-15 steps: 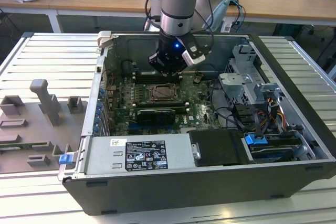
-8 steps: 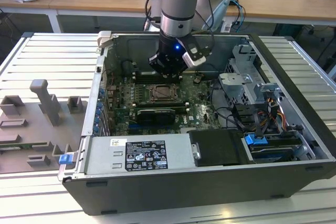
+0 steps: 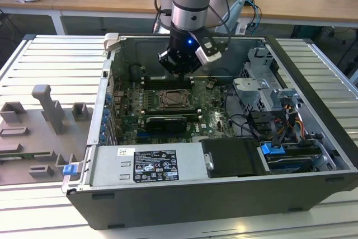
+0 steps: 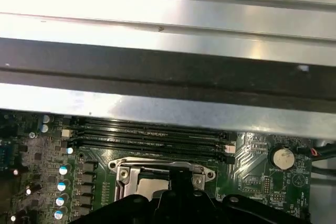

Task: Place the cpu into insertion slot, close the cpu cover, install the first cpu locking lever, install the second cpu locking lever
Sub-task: 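Install the second cpu locking lever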

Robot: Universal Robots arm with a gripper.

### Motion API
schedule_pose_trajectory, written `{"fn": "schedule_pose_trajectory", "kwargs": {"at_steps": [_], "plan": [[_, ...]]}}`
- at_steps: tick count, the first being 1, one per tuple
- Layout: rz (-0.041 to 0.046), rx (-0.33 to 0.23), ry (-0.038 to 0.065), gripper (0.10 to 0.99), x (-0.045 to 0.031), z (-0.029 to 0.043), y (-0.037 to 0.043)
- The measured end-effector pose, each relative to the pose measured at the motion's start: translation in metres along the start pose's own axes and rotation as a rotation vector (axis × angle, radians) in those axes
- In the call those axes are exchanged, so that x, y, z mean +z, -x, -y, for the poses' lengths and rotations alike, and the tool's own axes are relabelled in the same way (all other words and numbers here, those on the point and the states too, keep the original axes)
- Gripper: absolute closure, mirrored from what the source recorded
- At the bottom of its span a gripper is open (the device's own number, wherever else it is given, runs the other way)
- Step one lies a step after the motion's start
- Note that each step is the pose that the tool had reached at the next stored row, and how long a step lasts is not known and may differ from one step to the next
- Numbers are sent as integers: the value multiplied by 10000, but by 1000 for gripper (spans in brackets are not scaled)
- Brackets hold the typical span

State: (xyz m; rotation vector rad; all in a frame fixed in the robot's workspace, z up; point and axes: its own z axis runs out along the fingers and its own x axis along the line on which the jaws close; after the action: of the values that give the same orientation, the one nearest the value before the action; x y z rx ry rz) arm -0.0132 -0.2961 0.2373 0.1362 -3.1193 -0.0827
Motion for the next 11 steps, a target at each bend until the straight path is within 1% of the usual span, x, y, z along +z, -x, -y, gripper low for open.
{"fn": "schedule_pose_trajectory", "kwargs": {"at_steps": [1, 2, 4, 6, 8, 11], "plan": [[0, 0, -1, 984, -2, 44, -6], [-1, 0, -1, 984, -7, 112, -14], [1, 0, 11, 984, -12, 360, -35], [0, -1, 10, 984, -17, 455, -43], [0, 0, 10, 984, -23, 575, -54], [0, 0, 10, 984, -28, 668, -62]]}}
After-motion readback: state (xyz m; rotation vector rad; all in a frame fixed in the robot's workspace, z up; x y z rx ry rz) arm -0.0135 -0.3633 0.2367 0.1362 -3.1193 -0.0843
